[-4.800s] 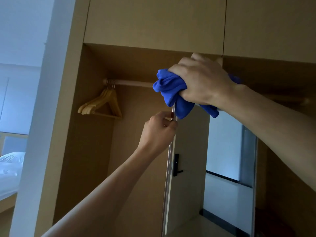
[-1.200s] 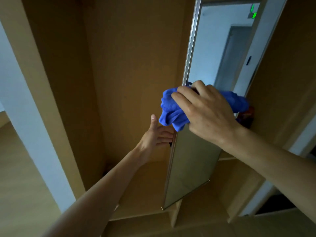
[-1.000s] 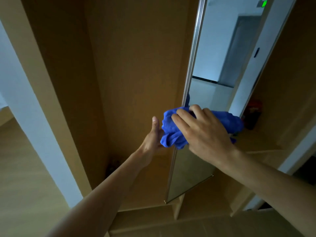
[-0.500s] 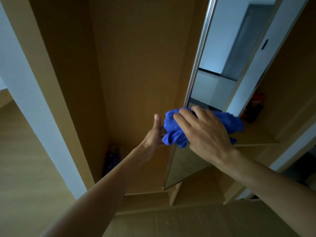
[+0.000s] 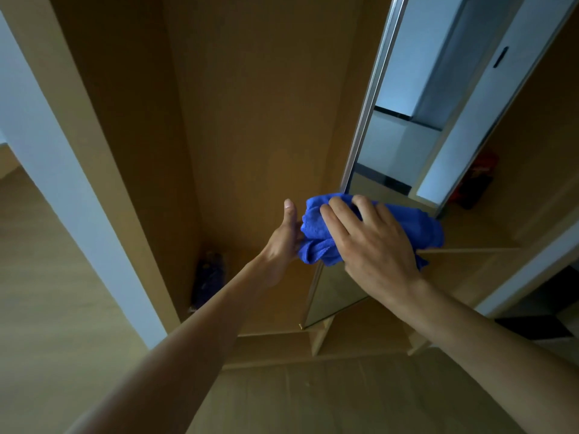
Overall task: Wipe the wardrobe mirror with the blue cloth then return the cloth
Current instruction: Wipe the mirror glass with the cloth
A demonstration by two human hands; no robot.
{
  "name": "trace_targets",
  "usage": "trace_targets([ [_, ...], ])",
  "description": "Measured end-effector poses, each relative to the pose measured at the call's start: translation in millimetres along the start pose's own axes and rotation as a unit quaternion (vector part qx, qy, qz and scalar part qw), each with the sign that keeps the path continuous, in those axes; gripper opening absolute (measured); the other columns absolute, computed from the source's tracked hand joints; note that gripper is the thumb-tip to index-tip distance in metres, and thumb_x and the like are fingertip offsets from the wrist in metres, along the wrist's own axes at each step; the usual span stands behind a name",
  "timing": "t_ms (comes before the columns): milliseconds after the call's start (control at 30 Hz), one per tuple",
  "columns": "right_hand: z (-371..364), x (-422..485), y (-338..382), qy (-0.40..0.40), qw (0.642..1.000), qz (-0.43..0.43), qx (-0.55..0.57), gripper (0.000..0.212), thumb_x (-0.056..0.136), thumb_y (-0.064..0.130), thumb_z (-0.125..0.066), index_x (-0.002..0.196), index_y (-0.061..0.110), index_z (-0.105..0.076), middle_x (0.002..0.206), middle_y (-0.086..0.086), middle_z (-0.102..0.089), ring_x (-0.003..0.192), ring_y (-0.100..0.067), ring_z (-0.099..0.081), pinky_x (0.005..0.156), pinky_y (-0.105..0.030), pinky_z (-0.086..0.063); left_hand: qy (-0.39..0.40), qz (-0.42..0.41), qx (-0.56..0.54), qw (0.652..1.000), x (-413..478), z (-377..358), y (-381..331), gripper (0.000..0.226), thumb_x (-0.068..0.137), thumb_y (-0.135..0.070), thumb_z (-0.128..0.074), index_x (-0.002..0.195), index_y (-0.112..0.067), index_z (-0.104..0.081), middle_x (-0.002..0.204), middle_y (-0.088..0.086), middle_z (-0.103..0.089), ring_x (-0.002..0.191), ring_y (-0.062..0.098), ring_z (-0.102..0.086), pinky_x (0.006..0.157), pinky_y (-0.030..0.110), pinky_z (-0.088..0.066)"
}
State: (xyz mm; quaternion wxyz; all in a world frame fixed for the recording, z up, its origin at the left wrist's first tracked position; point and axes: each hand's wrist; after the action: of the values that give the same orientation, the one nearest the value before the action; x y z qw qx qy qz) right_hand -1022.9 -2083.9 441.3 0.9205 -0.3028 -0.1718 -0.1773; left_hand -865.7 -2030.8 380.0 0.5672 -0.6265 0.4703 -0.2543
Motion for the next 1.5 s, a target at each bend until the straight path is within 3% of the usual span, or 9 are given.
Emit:
trace_targets([
  [233, -35, -21, 25, 0.107, 0.993, 0.043, -0.015, 0.047, 0.085, 0.012, -0.063, 0.131, 0.003, -0.057, 0.132, -0.015, -0.056, 0.115, -0.036, -0.053, 0.085, -0.043, -0.05, -0.007, 0.058, 0.043, 0.997, 12, 13, 20, 0.091, 0.095, -0.077, -0.011, 0.139, -0.014, -0.059, 0.136, 0.006, -0.065, 0.125, 0.021, -0.061, 0.116, 0.041, -0.041],
  [433, -39, -26, 38, 0.172, 0.983, 0.058, -0.02, 0.049, 0.086, 0.024, -0.067, 0.131, 0.005, -0.059, 0.131, -0.013, -0.059, 0.116, -0.032, -0.056, 0.087, -0.04, -0.051, 0.01, 0.061, 0.077, 0.995, 9, 13, 36, 0.075, 0.099, -0.072, -0.011, 0.111, -0.027, -0.07, 0.126, 0.005, -0.068, 0.12, 0.02, -0.061, 0.108, 0.037, -0.045],
  [567, -29, -21, 39, 0.126, 0.992, 0.032, 0.003, 0.044, 0.084, 0.011, -0.059, 0.128, 0.007, -0.057, 0.126, -0.011, -0.06, 0.112, -0.031, -0.055, 0.087, -0.041, -0.049, 0.007, 0.056, 0.052, 0.997, 7, 12, 39, 0.075, 0.101, -0.069, -0.011, 0.105, -0.021, -0.068, 0.114, 0.006, -0.071, 0.122, 0.024, -0.062, 0.103, 0.033, -0.047],
  [733, -14, -12, 27, 0.073, 0.997, -0.005, 0.004, 0.056, 0.079, 0.007, -0.044, 0.133, 0.005, -0.052, 0.132, -0.012, -0.056, 0.113, -0.033, -0.051, 0.087, -0.044, -0.045, 0.028, 0.045, 0.051, 0.997, 11, 18, 54, 0.086, 0.101, -0.064, 0.001, 0.144, -0.014, -0.053, 0.143, 0.004, -0.058, 0.128, 0.018, -0.056, 0.099, 0.024, -0.043],
  [833, -20, -18, 29, 0.101, 0.995, 0.012, -0.02, 0.057, 0.081, 0.011, -0.046, 0.138, 0.005, -0.049, 0.137, -0.013, -0.053, 0.117, -0.033, -0.05, 0.088, -0.044, -0.046, 0.034, 0.054, 0.044, 0.997, 19, 20, 68, 0.088, 0.101, -0.064, 0.003, 0.143, -0.01, -0.054, 0.137, 0.004, -0.06, 0.122, 0.018, -0.058, 0.093, 0.021, -0.047],
  [967, -43, -31, 45, 0.144, 0.988, 0.037, -0.035, 0.053, 0.088, 0.011, -0.043, 0.14, 0.005, -0.046, 0.138, -0.013, -0.051, 0.118, -0.032, -0.05, 0.089, -0.042, -0.046, 0.001, 0.071, 0.002, 0.997, 31, 24, 87, 0.093, 0.1, -0.067, -0.002, 0.145, -0.004, -0.052, 0.143, 0.014, -0.059, 0.132, 0.026, -0.056, 0.117, 0.04, -0.038],
  [1233, -88, -53, 79, 0.239, 0.964, 0.093, -0.069, 0.043, 0.092, 0.024, -0.053, 0.132, 0.009, -0.054, 0.131, -0.01, -0.055, 0.123, -0.03, -0.049, 0.093, -0.038, -0.045, -0.006, 0.072, 0.031, 0.997, 29, 30, 110, 0.085, 0.099, -0.072, -0.006, 0.068, -0.041, -0.079, 0.094, -0.022, -0.072, 0.109, 0.009, -0.061, 0.094, 0.022, -0.042],
  [1367, -105, -64, 91, 0.255, 0.96, 0.097, -0.061, 0.049, 0.088, 0.032, -0.051, 0.131, 0.008, -0.054, 0.128, -0.009, -0.057, 0.12, -0.028, -0.049, 0.091, -0.037, -0.043, 0.012, 0.05, 0.067, 0.996, 27, 27, 129, 0.085, 0.1, -0.066, 0.002, 0.1, -0.032, -0.076, 0.119, -0.007, -0.071, 0.121, 0.012, -0.057, 0.103, 0.03, -0.037],
  [1500, -123, -76, 104, 0.27, 0.954, 0.114, -0.061, 0.048, 0.091, 0.028, -0.045, 0.134, 0.009, -0.051, 0.126, -0.005, -0.057, 0.115, -0.024, -0.052, 0.086, -0.033, -0.042, 0.001, 0.024, 0.033, 0.999, 29, 24, 143, 0.087, 0.104, -0.059, 0.002, 0.105, -0.019, -0.076, 0.109, -0.003, -0.075, 0.112, 0.008, -0.064, 0.105, 0.026, -0.037],
])
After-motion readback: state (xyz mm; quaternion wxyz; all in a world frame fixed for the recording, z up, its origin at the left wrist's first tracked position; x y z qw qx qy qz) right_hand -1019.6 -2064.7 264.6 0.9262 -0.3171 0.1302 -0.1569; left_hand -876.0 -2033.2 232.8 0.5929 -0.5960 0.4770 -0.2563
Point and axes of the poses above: each hand's wrist, its own x-axis towards the middle knuckle, its own z-axis out of the back of the hand, y = z × x
